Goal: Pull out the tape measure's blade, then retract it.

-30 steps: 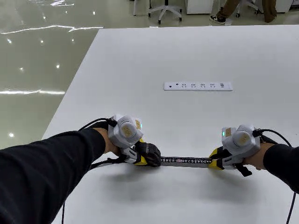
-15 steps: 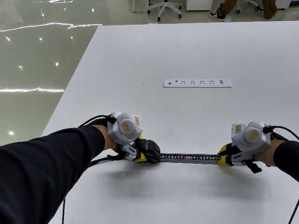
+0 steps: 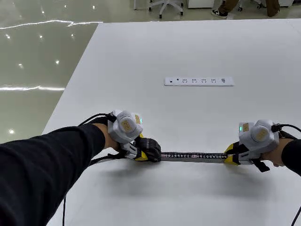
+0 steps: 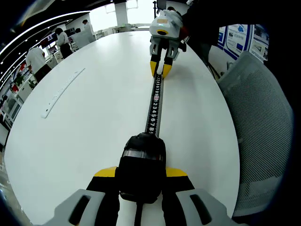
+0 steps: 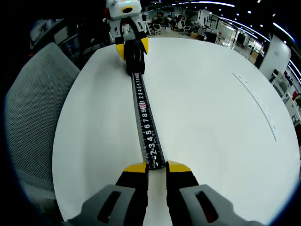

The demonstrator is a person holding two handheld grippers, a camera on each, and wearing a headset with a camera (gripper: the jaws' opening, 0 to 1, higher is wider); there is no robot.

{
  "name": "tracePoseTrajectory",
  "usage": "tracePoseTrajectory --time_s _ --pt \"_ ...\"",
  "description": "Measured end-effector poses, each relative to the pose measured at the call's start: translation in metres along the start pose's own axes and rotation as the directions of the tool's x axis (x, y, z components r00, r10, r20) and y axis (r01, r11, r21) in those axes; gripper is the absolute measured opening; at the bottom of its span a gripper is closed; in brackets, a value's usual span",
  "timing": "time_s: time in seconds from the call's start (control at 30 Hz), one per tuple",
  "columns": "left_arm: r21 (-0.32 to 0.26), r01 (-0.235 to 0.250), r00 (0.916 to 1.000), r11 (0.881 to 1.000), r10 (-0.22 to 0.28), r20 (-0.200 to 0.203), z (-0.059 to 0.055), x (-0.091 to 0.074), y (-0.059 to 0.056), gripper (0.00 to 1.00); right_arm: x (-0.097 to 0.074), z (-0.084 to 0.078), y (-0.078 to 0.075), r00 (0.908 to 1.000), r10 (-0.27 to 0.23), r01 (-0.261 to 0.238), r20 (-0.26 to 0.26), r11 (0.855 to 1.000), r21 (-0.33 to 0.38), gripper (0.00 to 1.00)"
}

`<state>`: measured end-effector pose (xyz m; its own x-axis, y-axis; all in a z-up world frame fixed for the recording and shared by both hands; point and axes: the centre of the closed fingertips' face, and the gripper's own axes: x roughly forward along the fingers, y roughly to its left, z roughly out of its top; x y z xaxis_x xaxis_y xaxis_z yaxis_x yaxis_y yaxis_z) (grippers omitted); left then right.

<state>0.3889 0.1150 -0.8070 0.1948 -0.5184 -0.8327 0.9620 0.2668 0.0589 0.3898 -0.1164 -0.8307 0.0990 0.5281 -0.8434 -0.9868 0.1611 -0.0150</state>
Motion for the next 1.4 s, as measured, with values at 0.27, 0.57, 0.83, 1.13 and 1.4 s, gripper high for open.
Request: tracePoseTrajectory --time_s 0.27,0.57,0.83,1.13,1.4 --pt "-0.002 -0.001 1.0000 1.000 0.001 0.001 0.000 0.000 0.000 0.31 -0.008 -0.006 -0.001 0.9999 -0.007 0.007 -0.013 1.000 0.007 0.08" --pt "-0.003 -0.001 1.0000 1.000 0.001 0.000 -0.001 0.000 0.000 0.31 -0.011 -0.016 -0.005 0.9996 -0.017 0.017 -0.023 1.000 0.023 0.08" --pt "-0.004 -0.002 1.0000 1.000 0.002 0.001 0.000 0.000 0.000 0.31 -0.011 -0.017 -0.006 0.9994 -0.017 0.018 -0.029 1.000 0.020 0.09" --pt "-0.005 0.001 1.0000 1.000 -0.001 0.006 0.000 0.000 0.000 0.31 -0.013 -0.021 -0.006 0.9993 -0.021 0.022 -0.031 0.999 0.027 0.09" --pt "-0.004 0.000 0.9999 1.000 0.000 0.011 0.000 0.000 0.000 0.31 -0.013 -0.021 -0.004 0.9993 -0.022 0.023 -0.031 0.999 0.030 0.09"
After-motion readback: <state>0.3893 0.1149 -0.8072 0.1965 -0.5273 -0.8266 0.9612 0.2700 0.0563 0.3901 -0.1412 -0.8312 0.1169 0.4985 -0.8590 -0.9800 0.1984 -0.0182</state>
